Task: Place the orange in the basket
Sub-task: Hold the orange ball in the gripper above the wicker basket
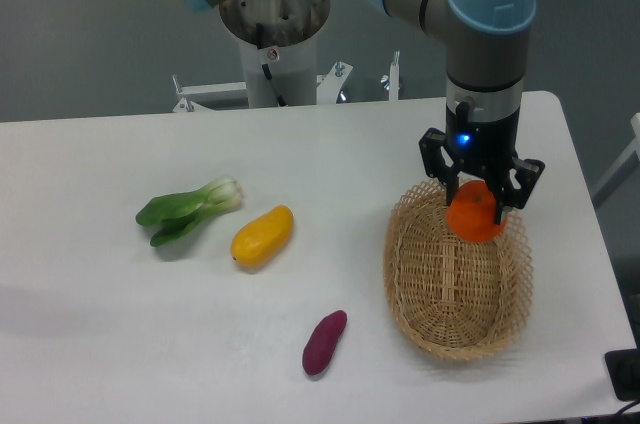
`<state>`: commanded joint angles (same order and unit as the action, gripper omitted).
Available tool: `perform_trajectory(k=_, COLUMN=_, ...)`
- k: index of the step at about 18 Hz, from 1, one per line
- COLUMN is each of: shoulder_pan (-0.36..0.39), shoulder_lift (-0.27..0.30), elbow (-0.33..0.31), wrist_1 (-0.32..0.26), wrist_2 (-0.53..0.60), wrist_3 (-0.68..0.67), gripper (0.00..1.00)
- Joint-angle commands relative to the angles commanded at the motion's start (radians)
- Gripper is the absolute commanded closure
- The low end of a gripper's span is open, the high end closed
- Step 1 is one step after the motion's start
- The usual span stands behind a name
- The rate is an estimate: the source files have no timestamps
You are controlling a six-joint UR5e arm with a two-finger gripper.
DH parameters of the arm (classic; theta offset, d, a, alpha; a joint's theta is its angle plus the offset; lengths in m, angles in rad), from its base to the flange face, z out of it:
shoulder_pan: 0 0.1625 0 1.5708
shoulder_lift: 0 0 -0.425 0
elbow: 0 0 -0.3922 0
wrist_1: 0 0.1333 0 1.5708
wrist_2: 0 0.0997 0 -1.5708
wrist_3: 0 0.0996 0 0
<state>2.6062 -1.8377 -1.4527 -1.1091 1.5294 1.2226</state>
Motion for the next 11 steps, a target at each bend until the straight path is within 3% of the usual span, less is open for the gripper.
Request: perform_trajectory(k=11, shoulder_pan=-0.003, shoulder_lift=0.0, elbow=-0.024, wrist_1=0.005, wrist_2=0.003, wrist_3=0.0, gripper=0.41)
